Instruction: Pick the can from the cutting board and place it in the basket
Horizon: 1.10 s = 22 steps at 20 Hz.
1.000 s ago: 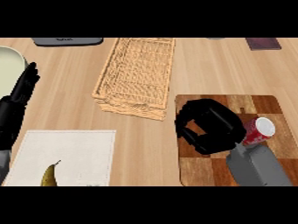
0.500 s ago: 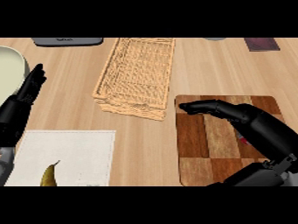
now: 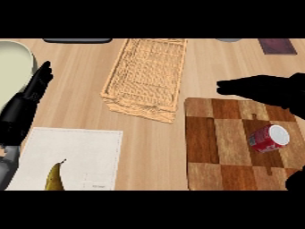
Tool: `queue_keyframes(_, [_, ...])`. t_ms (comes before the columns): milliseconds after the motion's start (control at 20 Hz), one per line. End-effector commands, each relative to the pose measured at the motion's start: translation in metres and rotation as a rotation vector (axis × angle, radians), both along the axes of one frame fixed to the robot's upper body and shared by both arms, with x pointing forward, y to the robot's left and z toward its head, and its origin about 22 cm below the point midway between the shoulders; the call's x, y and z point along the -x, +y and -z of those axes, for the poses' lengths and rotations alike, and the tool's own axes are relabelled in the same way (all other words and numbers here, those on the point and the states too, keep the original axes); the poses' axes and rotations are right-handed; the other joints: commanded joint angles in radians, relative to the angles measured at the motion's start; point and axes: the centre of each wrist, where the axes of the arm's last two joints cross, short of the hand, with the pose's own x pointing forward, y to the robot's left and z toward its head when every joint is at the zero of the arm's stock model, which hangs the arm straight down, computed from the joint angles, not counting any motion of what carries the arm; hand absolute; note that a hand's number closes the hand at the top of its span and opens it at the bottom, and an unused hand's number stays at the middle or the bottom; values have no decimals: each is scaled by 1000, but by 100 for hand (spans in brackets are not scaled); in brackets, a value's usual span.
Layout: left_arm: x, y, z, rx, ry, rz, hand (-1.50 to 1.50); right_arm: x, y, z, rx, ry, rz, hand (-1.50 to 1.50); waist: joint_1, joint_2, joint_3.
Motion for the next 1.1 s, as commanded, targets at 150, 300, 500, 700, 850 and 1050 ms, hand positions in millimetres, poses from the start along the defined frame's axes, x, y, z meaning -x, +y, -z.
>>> queue_keyframes(150, [-7,-13,11,0,1,8,0,-20,-21,-45,355,127,-126,-150,3,5,3])
queue_keyframes(300, [-5,6,-14,-1,4,9,0,-30,-25,-55,421,154,-116,-150,11,0,4])
queue_keyframes(500, [-4,-11,5,3,2,6,0,-40,-19,-26,490,186,-110,-150,1,4,6])
queue_keyframes(700, [-9,4,11,6,-9,0,0,-58,-16,-14,480,205,-107,-150,1,4,5])
queue_keyframes(850, [-22,-11,-8,1,-8,9,0,-61,-13,8,488,212,-121,-150,2,7,7])
queue_keyframes(1050, [2,-11,8,-12,-8,-1,0,-48,-8,31,547,207,-148,-150,1,2,7])
